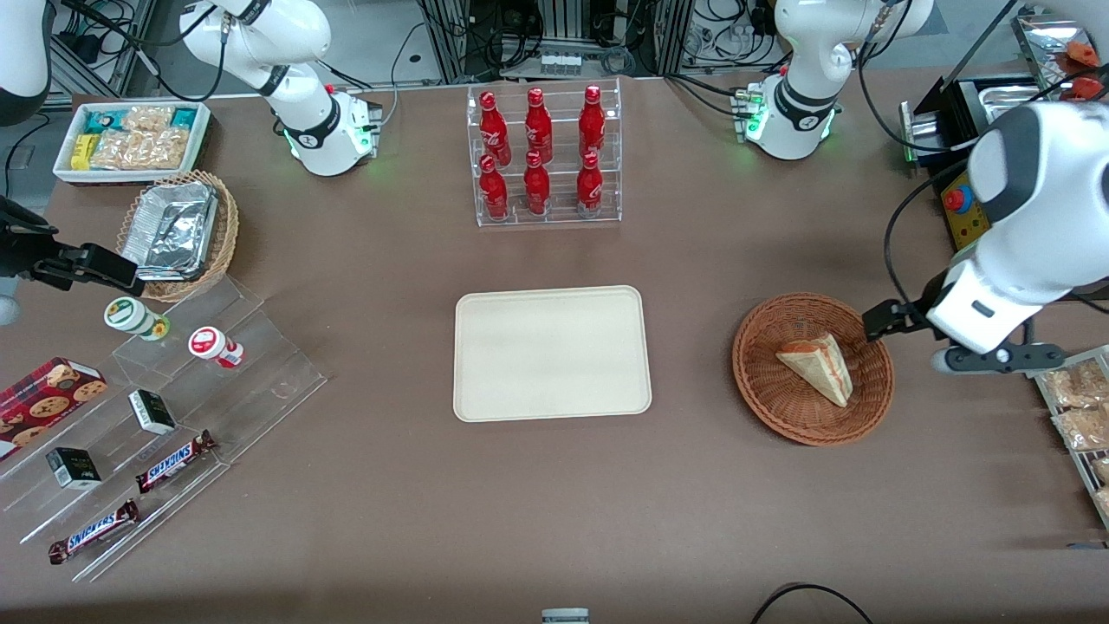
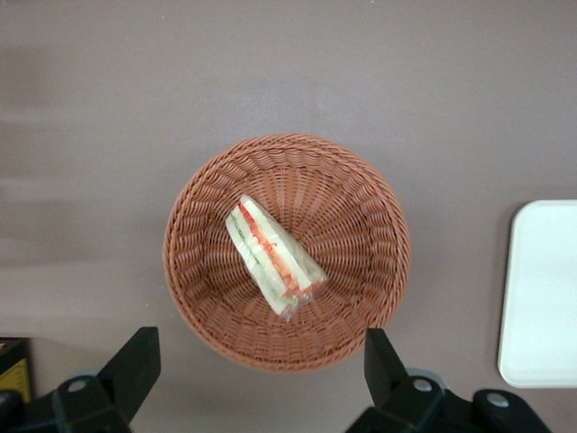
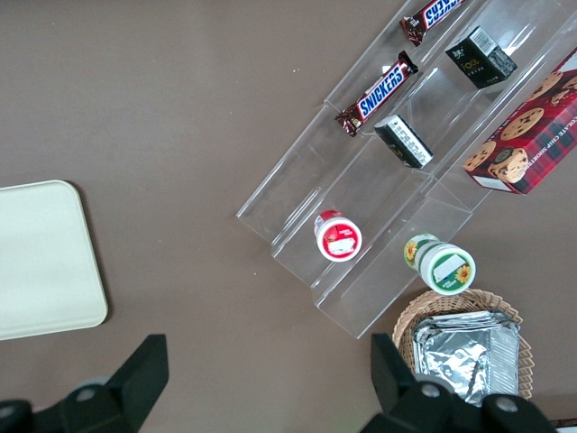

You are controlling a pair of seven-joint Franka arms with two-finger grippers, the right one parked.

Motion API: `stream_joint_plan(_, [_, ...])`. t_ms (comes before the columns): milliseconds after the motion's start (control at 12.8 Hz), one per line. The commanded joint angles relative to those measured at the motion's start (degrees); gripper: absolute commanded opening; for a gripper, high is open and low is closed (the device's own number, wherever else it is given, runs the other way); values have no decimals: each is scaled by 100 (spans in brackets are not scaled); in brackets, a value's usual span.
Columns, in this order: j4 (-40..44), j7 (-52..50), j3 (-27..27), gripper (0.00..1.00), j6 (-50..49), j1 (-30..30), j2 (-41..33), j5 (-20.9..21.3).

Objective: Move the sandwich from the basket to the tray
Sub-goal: 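Move the left gripper over the wicker basket toward the wrapped sandwich, then lower the open left gripper onto the sandwich and close on it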

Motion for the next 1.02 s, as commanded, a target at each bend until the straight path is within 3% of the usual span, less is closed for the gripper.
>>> stream_joint_plan(0, [-952,-986,25,100,1036,-59,-195,96])
stream_joint_plan(312, [-2343,-1622,34,100,2656,11,-441,-1])
stream_joint_plan(938, [-2564,-2922,7,100,3140,-68,68,-1])
